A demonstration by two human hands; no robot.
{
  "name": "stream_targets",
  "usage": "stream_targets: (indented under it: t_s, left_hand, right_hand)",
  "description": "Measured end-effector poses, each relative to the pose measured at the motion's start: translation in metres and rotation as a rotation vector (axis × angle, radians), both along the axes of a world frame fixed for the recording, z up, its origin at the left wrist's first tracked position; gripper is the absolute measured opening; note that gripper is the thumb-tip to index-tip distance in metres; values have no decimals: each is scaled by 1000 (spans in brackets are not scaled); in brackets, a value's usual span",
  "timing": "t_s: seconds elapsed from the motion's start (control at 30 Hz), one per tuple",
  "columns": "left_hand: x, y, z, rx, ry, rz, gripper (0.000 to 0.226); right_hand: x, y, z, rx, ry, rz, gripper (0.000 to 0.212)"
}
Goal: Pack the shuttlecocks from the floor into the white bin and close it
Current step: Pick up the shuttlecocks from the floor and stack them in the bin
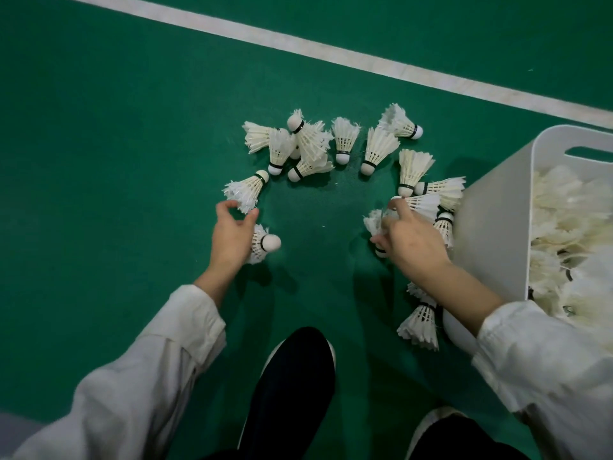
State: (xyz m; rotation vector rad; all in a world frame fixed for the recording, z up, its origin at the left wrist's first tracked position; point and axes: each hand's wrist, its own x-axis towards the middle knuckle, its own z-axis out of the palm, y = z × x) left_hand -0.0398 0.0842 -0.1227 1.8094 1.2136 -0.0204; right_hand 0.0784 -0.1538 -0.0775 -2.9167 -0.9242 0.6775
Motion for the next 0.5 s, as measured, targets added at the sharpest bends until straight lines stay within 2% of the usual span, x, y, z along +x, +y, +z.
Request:
stream_targets:
  t_s: [0.07,0.17,0.23,0.3,0.4,0.5]
  left_hand:
    - [9,9,-8,5,28,4,43]
    - [19,13,-18,24,48,-32,34]
    - [21,12,-19,50,25,-50,26]
    - [19,11,-14,85,-15,-84,28]
    - [12,4,4,167,-59,-218,35]
    - [11,-9,34,256,-90,-447,25]
  right_hand:
    - [-2,3,-2,-3,22,26,33]
    - [-7,6,-5,33,28,60,28]
    - [-8,7,-4,62,35,65,26]
    - [-8,8,-3,89,47,65,25]
    - [-5,7,2,141,90,61,22]
    - [1,2,18,188,150,65,19]
